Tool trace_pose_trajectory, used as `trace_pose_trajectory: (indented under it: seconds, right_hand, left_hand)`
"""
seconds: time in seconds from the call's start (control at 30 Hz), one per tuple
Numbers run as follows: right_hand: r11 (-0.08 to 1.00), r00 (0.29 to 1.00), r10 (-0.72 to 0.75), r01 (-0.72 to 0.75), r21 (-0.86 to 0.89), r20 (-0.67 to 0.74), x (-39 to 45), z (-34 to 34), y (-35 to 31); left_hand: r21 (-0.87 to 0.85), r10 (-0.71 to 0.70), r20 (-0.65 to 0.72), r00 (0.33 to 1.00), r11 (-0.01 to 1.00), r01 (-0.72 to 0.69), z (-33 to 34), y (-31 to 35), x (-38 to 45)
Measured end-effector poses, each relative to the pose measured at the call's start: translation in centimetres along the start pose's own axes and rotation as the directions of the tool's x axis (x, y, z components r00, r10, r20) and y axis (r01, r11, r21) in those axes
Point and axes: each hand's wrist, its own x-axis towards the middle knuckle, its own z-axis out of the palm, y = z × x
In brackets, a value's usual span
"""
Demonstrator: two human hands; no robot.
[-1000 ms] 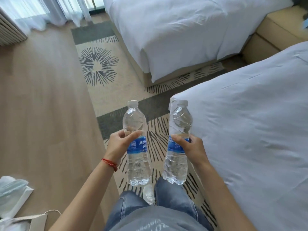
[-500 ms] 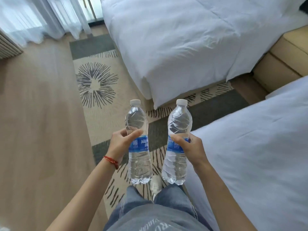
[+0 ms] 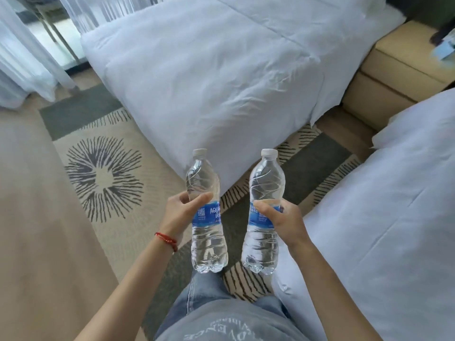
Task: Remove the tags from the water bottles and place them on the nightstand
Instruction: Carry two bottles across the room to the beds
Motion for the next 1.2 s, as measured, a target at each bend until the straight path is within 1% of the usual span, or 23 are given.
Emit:
trace_pose_trajectory:
  seconds: [0.23,0.4,0.47,0.63,0.77,0.9,0.97,1.2]
  right_hand:
    - [0.999,0.969,0.022,-0.011,0.045,-0.248,7.1,1.4,-3.1]
    - [0.996,0.91,0.07,-0.041,0.078,-0.408,10.4,-1.0,-4.3]
    - [0.995,0.89,0.081,-0.047,0.086,-0.448,11.4,-2.2,-4.6]
    - [0.988,0.817,0.141,-0.079,0.134,-0.559,15.5,-7.9,-5.0]
    - [0.977,0.767,0.177,-0.064,0.202,-0.617,19.7,-13.6,-6.0]
    - [0.969,0.74,0.202,-0.055,0.242,-0.641,23.8,-19.6,-7.7]
    - [0.969,0.74,0.203,-0.056,0.242,-0.642,25.8,-22.6,-8.9]
    - [0.972,0.698,0.194,-0.044,0.229,-0.689,33.2,-31.4,-12.2]
  left_hand:
    - [0.157,-0.005,0.201,0.98,0.987,-0.027,0.8,5.9,11.5]
    - [0.228,-0.023,0.357,0.934,0.972,-0.063,5.0,8.4,17.7]
    - [0.252,-0.02,0.4,0.916,0.964,-0.089,6.9,9.0,19.3]
    - [0.298,-0.039,0.497,0.867,0.946,-0.128,14.9,10.9,24.3]
    - [0.313,-0.04,0.556,0.83,0.935,-0.165,22.3,13.2,28.4]
    - [0.318,-0.04,0.582,0.812,0.931,-0.182,29.5,16.1,31.9]
    - [0.299,-0.026,0.597,0.802,0.934,-0.193,33.0,17.9,33.5]
    - [0.275,0.011,0.635,0.772,0.931,-0.24,43.1,22.5,39.7]
